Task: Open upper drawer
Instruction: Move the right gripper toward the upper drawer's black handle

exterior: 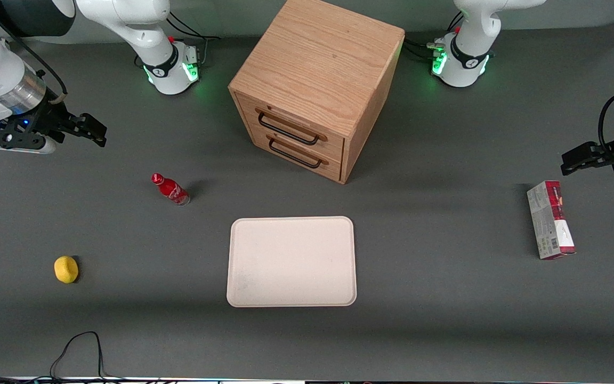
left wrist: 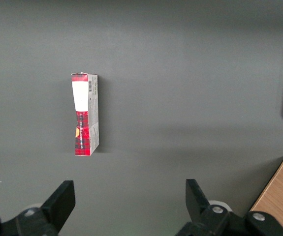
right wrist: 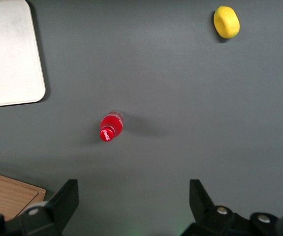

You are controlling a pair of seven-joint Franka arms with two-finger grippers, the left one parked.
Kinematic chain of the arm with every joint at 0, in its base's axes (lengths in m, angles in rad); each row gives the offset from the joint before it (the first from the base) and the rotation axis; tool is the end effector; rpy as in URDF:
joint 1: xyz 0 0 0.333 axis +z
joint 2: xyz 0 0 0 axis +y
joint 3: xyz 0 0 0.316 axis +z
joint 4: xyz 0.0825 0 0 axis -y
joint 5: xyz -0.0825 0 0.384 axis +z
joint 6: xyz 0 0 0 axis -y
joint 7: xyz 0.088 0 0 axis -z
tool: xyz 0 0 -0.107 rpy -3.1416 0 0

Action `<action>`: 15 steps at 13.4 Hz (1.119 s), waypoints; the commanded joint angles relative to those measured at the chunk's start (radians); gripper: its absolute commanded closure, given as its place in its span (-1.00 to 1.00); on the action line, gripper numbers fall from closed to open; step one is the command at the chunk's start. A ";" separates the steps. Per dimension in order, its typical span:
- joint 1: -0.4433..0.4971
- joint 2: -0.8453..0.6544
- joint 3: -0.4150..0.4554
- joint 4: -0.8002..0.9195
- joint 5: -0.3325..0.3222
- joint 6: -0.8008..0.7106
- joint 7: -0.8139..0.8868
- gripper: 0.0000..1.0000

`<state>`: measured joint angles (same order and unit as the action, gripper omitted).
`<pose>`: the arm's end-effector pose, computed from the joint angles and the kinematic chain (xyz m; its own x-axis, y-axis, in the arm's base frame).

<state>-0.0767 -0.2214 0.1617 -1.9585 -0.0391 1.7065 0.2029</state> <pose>0.4868 0.0442 0.5662 0.9930 -0.1169 -0.0181 -0.1151 -0.9902 0.0791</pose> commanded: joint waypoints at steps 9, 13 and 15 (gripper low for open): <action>0.026 0.431 0.336 0.516 0.097 -0.148 0.006 -1.00; 0.032 0.511 0.599 0.523 0.097 -0.142 -0.078 -1.00; 0.037 0.537 0.633 0.504 0.096 -0.134 -0.222 -1.00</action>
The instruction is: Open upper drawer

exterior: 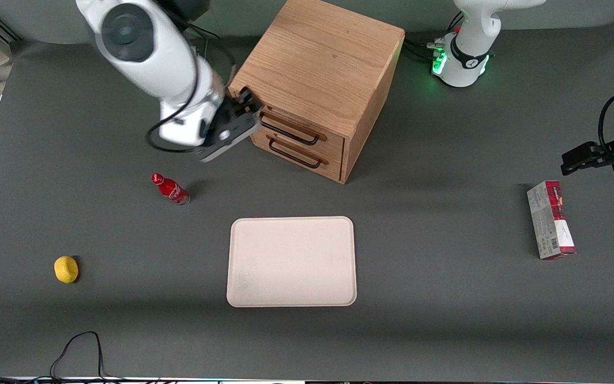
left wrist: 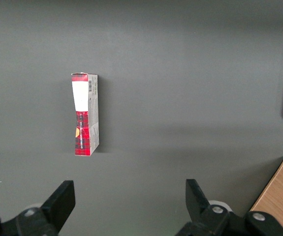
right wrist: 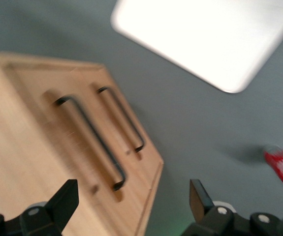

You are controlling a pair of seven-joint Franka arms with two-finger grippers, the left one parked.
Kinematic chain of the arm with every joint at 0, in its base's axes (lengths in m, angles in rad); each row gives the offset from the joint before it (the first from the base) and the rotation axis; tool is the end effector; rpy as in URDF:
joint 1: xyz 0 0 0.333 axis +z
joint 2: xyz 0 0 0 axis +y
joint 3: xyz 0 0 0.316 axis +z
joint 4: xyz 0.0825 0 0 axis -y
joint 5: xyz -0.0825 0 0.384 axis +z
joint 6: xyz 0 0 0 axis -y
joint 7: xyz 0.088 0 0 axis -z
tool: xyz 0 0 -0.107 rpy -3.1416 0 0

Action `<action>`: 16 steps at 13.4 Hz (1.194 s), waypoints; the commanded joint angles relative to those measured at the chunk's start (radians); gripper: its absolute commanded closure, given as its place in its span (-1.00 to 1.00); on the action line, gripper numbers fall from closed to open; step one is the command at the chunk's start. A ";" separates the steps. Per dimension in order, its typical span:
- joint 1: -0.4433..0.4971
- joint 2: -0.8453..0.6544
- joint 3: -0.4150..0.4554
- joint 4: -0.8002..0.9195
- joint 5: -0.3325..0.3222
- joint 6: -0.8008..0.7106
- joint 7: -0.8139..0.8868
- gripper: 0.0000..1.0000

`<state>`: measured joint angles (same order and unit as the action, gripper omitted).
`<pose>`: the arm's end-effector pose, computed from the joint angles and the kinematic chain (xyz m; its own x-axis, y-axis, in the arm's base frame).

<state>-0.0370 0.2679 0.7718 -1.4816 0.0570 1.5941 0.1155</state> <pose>0.4841 0.3751 0.5525 0.8105 0.5758 -0.1076 0.5434 -0.8076 -0.2291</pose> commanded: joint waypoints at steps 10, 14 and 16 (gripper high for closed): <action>-0.003 0.053 0.029 -0.259 0.043 0.267 -0.349 -1.00; -0.004 0.053 0.029 -0.304 0.041 0.329 -0.392 -1.00; -0.003 0.063 0.029 -0.319 0.040 0.357 -0.396 -1.00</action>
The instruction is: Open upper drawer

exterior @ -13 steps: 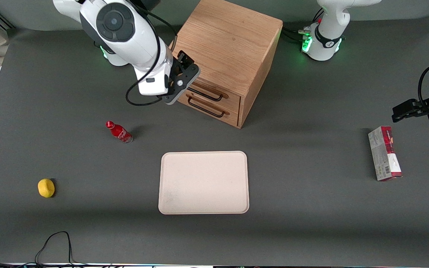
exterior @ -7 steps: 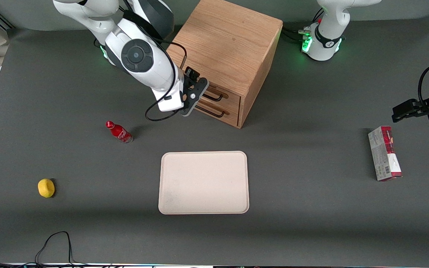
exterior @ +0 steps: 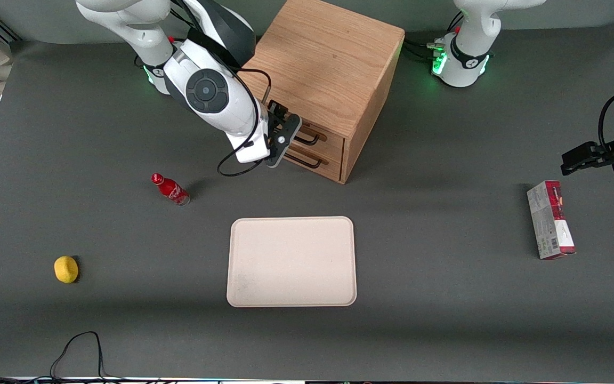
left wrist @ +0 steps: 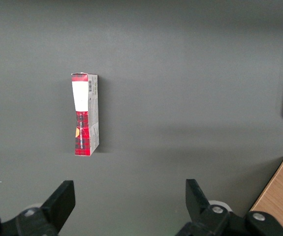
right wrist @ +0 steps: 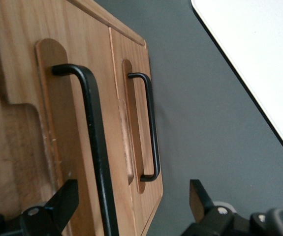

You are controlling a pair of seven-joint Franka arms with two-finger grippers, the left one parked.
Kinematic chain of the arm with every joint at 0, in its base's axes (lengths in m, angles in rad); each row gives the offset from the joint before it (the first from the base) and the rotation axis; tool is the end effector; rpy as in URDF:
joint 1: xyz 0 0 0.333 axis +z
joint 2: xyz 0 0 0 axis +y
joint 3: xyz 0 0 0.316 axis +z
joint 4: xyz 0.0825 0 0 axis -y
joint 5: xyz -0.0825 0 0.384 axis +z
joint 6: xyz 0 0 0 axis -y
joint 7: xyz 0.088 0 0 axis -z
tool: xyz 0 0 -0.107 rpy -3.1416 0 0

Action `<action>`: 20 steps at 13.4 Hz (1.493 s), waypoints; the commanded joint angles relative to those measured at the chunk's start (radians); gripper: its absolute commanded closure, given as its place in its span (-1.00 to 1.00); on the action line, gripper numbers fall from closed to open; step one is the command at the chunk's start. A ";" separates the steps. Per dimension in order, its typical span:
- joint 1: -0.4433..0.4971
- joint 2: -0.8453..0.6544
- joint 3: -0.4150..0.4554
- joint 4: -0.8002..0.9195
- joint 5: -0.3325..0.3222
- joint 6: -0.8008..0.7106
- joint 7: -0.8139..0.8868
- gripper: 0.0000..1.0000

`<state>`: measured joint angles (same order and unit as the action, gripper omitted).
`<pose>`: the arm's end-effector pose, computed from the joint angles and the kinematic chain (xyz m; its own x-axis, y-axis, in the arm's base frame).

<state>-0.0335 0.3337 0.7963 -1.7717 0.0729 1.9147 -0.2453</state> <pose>0.4662 0.4011 0.4164 0.5677 0.8229 -0.0234 0.7777 -0.5454 -0.3126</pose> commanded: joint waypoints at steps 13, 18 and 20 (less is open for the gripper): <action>-0.019 0.103 -0.018 0.050 -0.148 0.081 -0.051 -1.00; -0.020 0.156 -0.103 0.158 -0.222 0.073 -0.052 -1.00; -0.020 0.162 -0.156 0.196 -0.222 0.075 -0.048 -1.00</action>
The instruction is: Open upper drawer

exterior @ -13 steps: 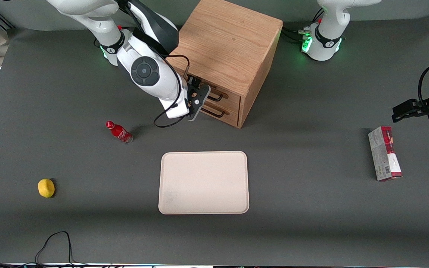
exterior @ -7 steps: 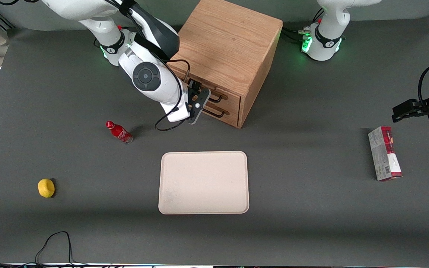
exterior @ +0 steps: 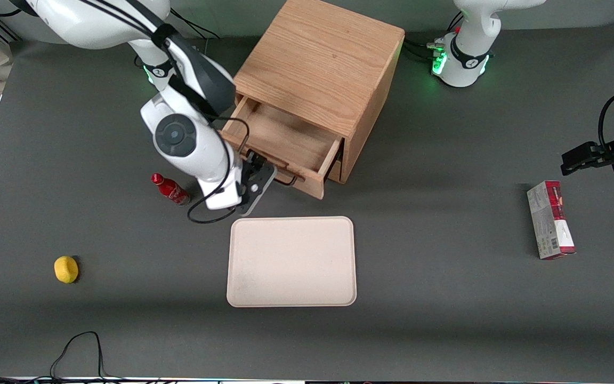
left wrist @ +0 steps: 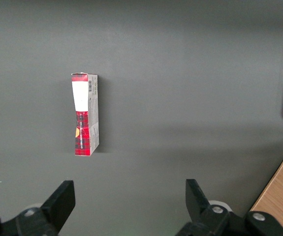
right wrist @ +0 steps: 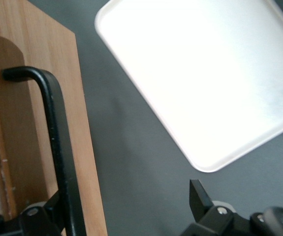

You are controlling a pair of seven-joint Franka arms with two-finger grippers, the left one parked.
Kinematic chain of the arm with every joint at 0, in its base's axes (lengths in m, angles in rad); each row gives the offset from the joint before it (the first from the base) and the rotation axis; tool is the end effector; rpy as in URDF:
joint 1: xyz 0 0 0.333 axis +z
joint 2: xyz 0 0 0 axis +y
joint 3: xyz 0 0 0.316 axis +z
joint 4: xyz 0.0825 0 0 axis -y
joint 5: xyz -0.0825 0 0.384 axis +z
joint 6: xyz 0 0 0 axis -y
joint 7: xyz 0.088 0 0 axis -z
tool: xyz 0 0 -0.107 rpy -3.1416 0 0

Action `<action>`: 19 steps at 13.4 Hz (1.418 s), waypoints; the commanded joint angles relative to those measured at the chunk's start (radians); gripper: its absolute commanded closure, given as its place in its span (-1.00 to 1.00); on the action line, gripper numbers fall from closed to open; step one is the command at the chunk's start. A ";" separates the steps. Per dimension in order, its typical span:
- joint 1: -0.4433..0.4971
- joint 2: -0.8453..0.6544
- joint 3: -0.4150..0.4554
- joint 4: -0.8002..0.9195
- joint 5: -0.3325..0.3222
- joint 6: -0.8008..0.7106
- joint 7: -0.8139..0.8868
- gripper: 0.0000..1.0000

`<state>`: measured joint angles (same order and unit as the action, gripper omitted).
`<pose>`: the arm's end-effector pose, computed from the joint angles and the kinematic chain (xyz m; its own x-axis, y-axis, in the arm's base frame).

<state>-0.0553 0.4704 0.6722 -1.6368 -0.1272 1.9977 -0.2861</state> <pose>0.5738 0.3309 0.3925 0.6210 0.7826 0.0431 0.7771 -0.6075 -0.1646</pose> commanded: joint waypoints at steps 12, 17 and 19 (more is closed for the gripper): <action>-0.003 0.031 -0.181 0.295 -0.074 -0.004 -0.018 -1.00; -0.008 -0.226 -0.440 0.159 0.202 -0.287 0.290 -1.00; -0.008 -0.390 -0.482 -0.042 0.205 -0.278 0.365 -1.00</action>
<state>-0.0725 0.2795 0.2362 -1.4322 0.0438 1.6955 -0.0398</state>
